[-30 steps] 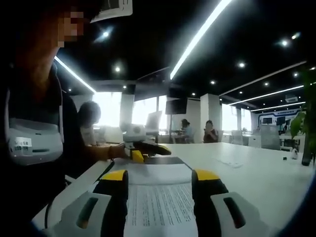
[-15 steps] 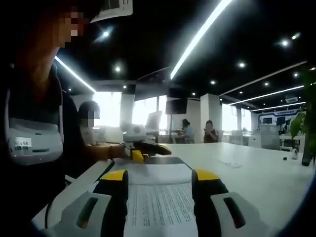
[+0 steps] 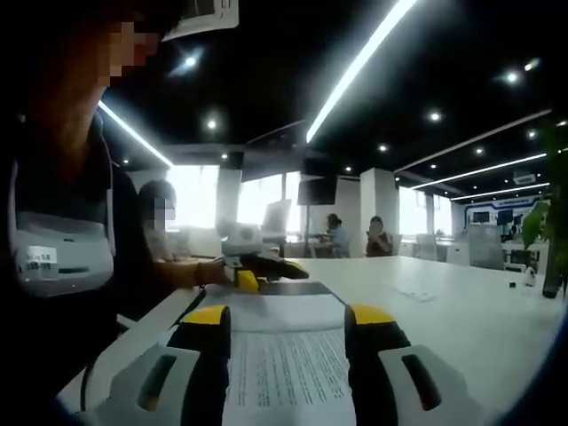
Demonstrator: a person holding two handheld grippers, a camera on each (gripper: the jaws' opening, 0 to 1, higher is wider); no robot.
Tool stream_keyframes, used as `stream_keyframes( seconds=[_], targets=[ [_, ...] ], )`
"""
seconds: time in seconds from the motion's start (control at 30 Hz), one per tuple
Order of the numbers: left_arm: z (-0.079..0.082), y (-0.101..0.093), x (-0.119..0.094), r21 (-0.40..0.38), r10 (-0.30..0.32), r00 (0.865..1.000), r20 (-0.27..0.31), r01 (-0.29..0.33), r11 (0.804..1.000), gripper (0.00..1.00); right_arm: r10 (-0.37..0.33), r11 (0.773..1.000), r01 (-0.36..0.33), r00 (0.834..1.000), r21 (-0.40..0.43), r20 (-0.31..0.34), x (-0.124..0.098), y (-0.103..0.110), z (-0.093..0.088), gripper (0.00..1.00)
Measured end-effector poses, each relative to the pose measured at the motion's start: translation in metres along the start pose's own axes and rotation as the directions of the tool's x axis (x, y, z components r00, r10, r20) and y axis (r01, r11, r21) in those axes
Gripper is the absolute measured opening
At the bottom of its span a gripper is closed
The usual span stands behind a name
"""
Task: Flip through the bound document one page at a time
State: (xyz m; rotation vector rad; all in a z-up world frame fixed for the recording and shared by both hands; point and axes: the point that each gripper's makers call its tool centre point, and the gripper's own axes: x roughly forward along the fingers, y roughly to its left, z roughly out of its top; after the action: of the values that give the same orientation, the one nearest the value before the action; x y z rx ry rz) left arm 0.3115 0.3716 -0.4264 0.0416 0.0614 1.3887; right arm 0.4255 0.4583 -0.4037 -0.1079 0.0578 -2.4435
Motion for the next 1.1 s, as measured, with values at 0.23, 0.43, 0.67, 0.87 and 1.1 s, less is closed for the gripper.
stream_keyframes(
  seconds=[0.23, 0.43, 0.67, 0.87, 1.1],
  targets=[
    [0.0008, 0.0024, -0.0013, 0.001, 0.000, 1.000, 0.001, 0.000, 1.000, 0.55, 0.002, 1.000, -0.002, 1.000, 0.003, -0.002, 0.0000, 0.0001, -0.0010, 0.54],
    [0.0010, 0.0028, -0.0014, 0.003, 0.001, 1.000, 0.001, -0.001, 1.000, 0.55, 0.001, 1.000, -0.001, 1.000, 0.003, 0.000, -0.0011, -0.0010, -0.0002, 0.54],
    [0.0014, 0.0017, -0.0008, 0.003, 0.003, 1.000, 0.003, -0.003, 1.000, 0.55, 0.002, 1.000, -0.002, 1.000, 0.001, 0.002, -0.0010, -0.0002, 0.0004, 0.54],
    [0.0017, 0.0014, -0.0009, 0.004, 0.003, 1.000, 0.005, -0.003, 1.000, 0.55, 0.000, 1.000, 0.000, 1.000, 0.000, 0.008, -0.0017, -0.0004, 0.0020, 0.54],
    [0.0027, -0.0028, -0.0005, 0.009, -0.002, 1.000, 0.008, 0.002, 1.000, 0.55, 0.001, 1.000, -0.001, 1.000, 0.000, 0.013, -0.0025, 0.0010, 0.0033, 0.54]
  ],
)
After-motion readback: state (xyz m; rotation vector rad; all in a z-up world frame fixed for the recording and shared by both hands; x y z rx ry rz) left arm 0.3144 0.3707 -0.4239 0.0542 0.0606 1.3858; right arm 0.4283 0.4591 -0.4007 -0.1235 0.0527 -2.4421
